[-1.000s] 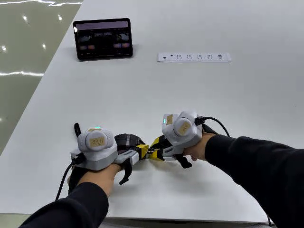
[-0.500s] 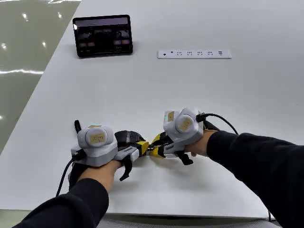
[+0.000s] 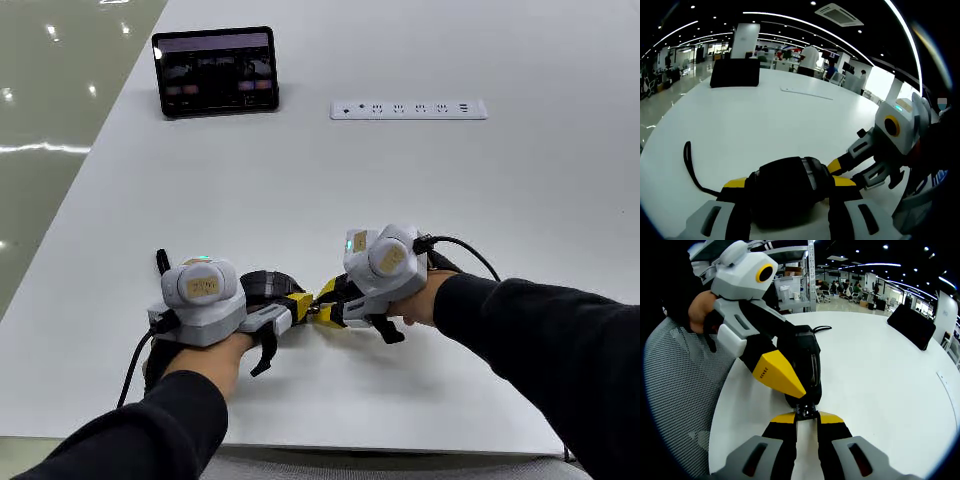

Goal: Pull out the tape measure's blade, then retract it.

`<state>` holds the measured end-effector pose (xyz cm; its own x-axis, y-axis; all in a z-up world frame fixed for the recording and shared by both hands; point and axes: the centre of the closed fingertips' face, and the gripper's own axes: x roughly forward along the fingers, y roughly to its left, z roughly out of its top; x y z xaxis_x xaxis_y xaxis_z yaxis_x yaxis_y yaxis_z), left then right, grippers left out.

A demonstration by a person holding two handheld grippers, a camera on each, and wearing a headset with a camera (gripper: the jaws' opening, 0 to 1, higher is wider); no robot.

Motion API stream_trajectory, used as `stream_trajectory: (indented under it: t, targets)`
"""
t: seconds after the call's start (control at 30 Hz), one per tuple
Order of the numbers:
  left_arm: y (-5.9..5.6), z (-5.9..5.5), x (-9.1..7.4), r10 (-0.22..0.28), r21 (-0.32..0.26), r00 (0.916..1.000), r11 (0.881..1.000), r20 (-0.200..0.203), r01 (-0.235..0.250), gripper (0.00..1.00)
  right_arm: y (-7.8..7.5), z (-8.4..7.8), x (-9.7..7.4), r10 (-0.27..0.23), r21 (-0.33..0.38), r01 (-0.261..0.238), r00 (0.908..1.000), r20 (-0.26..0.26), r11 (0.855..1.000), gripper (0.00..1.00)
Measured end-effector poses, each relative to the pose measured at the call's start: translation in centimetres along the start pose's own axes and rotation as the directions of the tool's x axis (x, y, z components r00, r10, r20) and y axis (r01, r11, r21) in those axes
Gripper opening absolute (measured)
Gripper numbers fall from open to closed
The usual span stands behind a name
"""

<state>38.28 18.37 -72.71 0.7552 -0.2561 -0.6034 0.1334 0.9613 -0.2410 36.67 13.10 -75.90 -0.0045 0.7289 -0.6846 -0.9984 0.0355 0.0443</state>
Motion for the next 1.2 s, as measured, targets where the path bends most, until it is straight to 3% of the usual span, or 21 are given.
stream_trajectory:
  t: [0.77, 1.07, 1.13, 1.2]
  targets:
    - [-0.03, -0.02, 0.06, 0.004, -0.002, 1.0000, 1.000, 0.002, -0.004, 0.59, 0.17, 0.30, 0.28, -0.026, 0.016, 0.025, 0.9995, 0.018, 1.000, 0.11]
    - [-0.12, -0.06, 0.09, -0.013, 0.009, 0.9999, 1.000, -0.005, 0.013, 0.61, 0.35, 0.29, 0.31, -0.049, -0.010, 0.049, 0.9988, -0.008, 0.999, 0.12]
    - [-0.18, -0.05, -0.06, -0.037, 0.009, 0.9985, 0.999, -0.040, 0.038, 0.61, 0.93, 0.30, 0.10, -0.039, -0.024, 0.039, 0.9992, -0.010, 0.999, 0.18]
    - [-0.24, 0.32, -0.21, -0.050, 0.029, 0.9980, 0.998, -0.039, 0.051, 0.60, 0.90, -0.02, -0.36, -0.049, -0.041, 0.048, 0.9986, -0.018, 0.998, 0.25]
